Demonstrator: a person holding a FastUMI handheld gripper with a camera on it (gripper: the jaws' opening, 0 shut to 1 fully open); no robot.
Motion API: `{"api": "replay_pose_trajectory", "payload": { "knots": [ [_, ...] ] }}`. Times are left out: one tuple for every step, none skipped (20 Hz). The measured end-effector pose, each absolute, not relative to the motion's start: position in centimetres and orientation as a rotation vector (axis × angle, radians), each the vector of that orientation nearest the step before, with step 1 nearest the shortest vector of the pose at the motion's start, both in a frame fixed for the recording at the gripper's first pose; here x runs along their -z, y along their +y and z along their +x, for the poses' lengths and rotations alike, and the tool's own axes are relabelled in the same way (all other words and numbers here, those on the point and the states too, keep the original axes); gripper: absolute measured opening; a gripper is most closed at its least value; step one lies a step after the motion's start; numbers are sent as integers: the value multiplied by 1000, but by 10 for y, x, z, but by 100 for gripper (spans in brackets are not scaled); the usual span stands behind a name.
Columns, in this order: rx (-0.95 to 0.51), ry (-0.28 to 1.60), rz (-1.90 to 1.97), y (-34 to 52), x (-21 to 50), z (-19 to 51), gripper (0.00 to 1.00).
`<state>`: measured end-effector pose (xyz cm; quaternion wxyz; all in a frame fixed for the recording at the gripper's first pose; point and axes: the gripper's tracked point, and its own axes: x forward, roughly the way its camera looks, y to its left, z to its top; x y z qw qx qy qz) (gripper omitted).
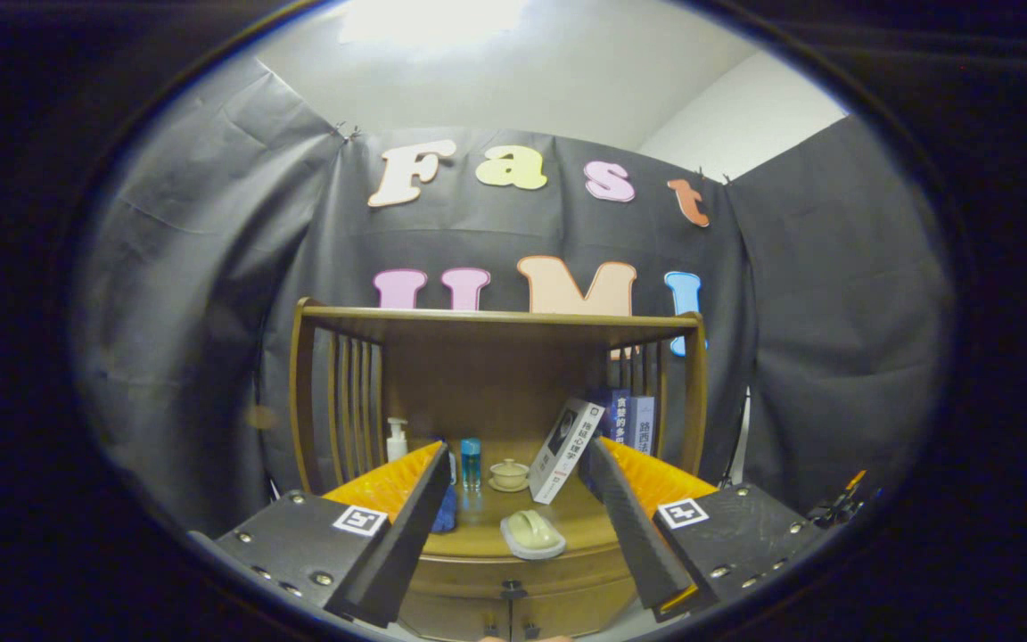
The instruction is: Pull open the drawer, take out the items inside it, and place them on the countertop above the cabinet.
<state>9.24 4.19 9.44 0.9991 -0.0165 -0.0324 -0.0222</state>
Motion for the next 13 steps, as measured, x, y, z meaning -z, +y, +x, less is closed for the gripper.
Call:
{"api": "replay_pose_trajectory", "payload": {
  "knots": [
    [47,-66,-29,40,-94,90,95],
    [50,-65,-27,38,-94,90,95],
    [53,-64,-26,37,-94,90,95],
    [57,-63,-26,35,-96,88,95],
    [61,-60,-27,33,-96,87,95],
    [63,-60,-28,32,-96,86,95],
    [66,-58,-27,32,-96,86,95],
    [69,-55,-25,30,-95,85,95],
    [73,-52,-24,28,-95,86,95],
    [76,-46,-21,26,-94,85,95],
    [79,-42,-18,24,-92,86,95],
    [82,-36,-17,23,-91,86,95],
    [84,-32,-17,22,-89,86,95]
  ]
}}
